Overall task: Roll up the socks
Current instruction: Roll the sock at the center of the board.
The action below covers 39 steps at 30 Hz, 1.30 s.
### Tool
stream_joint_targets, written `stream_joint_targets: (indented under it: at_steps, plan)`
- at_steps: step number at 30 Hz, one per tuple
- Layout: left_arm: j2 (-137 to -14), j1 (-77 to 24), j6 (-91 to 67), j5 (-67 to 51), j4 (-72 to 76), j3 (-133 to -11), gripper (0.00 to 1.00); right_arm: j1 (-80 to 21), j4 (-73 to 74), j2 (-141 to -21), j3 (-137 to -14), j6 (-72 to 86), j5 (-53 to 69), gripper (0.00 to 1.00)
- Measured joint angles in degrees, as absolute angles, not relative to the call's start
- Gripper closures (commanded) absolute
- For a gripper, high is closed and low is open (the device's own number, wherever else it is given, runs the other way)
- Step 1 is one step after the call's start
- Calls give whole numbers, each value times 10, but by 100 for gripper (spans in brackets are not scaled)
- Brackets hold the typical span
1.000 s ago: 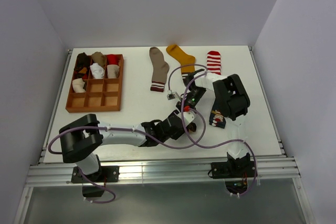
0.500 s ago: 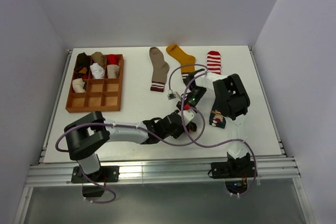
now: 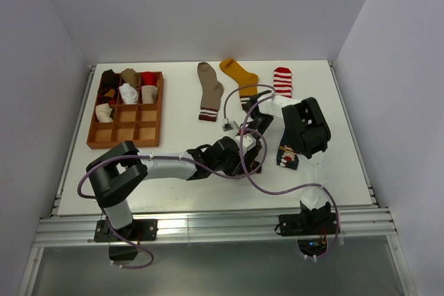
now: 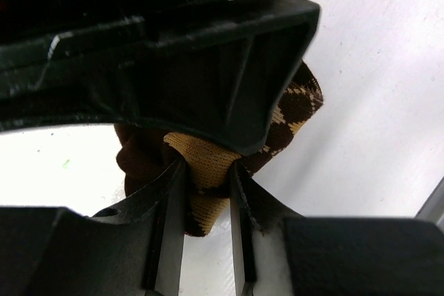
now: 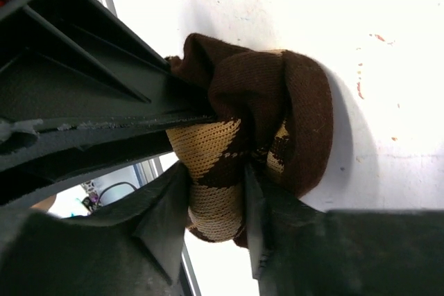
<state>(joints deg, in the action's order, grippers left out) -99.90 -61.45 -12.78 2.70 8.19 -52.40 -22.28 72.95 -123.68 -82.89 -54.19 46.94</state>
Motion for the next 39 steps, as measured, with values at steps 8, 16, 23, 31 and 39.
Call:
stream_joint_targets:
  at_steps: [8, 16, 23, 31, 39]
  plan:
    - [-1020, -609, -154, 6, 73, -548, 98, -216, 690, -1193, -796, -527, 451, 48]
    - [-1033, -599, -174, -6, 84, -556, 99, -188, 661, -1175, -792, -512, 452, 47]
    - [-1042, -591, -178, -21, 81, -568, 100, -148, 662, -1161, -792, -518, 469, 47]
    - [-1046, -577, -180, -51, 49, -585, 100, -77, 664, -1117, -790, -546, 497, 47]
    - [-1057, -554, -187, -106, -1, -616, 100, -7, 611, -990, -692, -575, 506, 47]
